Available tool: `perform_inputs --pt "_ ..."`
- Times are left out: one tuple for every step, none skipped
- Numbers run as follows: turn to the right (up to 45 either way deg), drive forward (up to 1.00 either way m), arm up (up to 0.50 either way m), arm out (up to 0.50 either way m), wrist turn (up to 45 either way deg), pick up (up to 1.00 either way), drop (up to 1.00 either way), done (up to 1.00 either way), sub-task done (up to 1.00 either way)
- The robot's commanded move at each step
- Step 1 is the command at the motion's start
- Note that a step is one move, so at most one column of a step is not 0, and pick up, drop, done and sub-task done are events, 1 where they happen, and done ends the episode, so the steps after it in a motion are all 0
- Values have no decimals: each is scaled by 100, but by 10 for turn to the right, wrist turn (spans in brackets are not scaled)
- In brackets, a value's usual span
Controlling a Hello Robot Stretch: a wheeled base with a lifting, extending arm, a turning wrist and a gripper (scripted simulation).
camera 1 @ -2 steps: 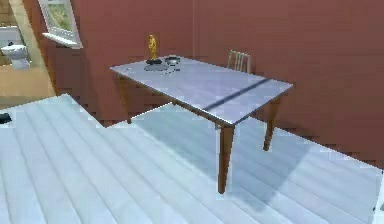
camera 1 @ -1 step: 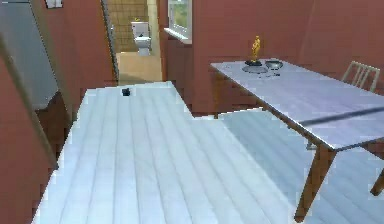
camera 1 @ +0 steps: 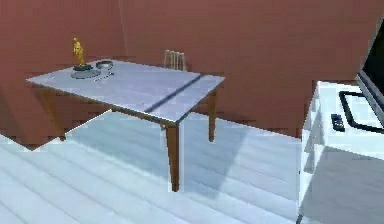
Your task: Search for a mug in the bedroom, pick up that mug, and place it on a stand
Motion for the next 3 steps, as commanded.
perform_inputs --pt "450 0 0 0 0 0 0 0 0" --pt "450 0 0 0 0 0 0 0 0" --pt "30 0 0 0 0 0 0 0 0"
